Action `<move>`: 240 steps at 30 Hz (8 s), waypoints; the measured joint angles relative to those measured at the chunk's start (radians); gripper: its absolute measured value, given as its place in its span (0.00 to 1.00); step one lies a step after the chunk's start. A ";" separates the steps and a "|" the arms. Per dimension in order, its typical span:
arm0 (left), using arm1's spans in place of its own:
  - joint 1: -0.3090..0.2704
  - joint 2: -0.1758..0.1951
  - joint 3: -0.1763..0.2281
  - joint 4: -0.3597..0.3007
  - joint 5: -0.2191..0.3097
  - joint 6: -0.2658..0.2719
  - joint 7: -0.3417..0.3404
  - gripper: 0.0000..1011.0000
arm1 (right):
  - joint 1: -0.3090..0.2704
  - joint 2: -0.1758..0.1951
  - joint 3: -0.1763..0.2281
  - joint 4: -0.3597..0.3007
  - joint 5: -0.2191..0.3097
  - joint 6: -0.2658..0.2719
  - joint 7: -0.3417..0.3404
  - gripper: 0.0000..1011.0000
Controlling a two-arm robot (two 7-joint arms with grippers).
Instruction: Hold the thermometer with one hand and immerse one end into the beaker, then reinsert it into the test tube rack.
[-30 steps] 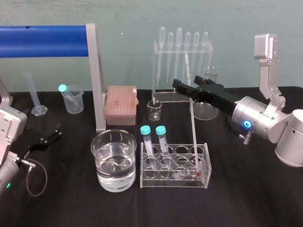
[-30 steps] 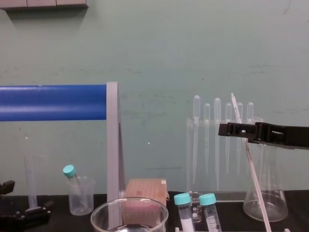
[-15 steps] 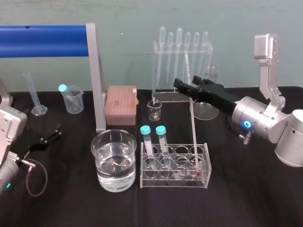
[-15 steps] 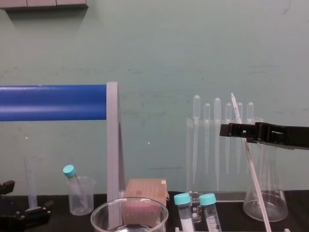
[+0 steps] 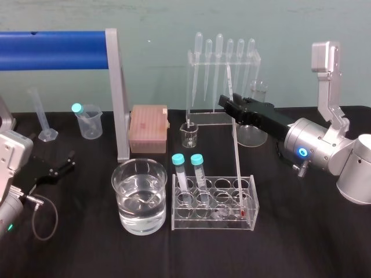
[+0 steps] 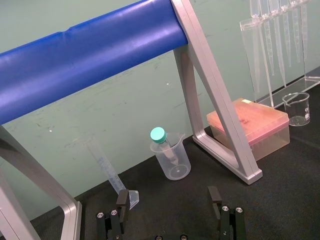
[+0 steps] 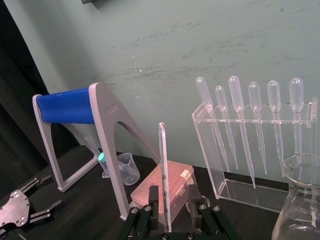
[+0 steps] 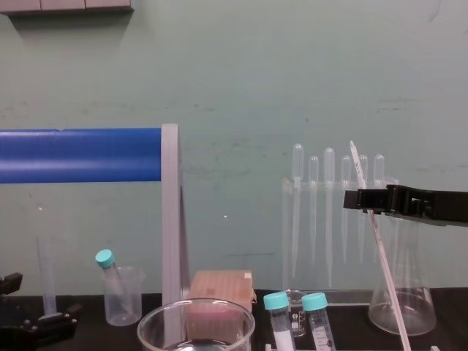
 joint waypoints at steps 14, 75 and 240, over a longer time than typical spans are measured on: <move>0.000 0.000 0.000 0.000 0.000 0.000 0.000 1.00 | 0.000 0.000 0.000 0.000 0.000 0.000 0.000 0.06; 0.000 0.000 0.000 0.000 0.000 0.000 0.000 1.00 | 0.138 -0.119 -0.045 0.011 0.101 -0.374 0.441 0.06; 0.000 0.000 0.000 0.000 0.000 0.000 0.000 1.00 | 0.258 -0.268 -0.235 0.419 -0.036 -0.437 0.695 0.06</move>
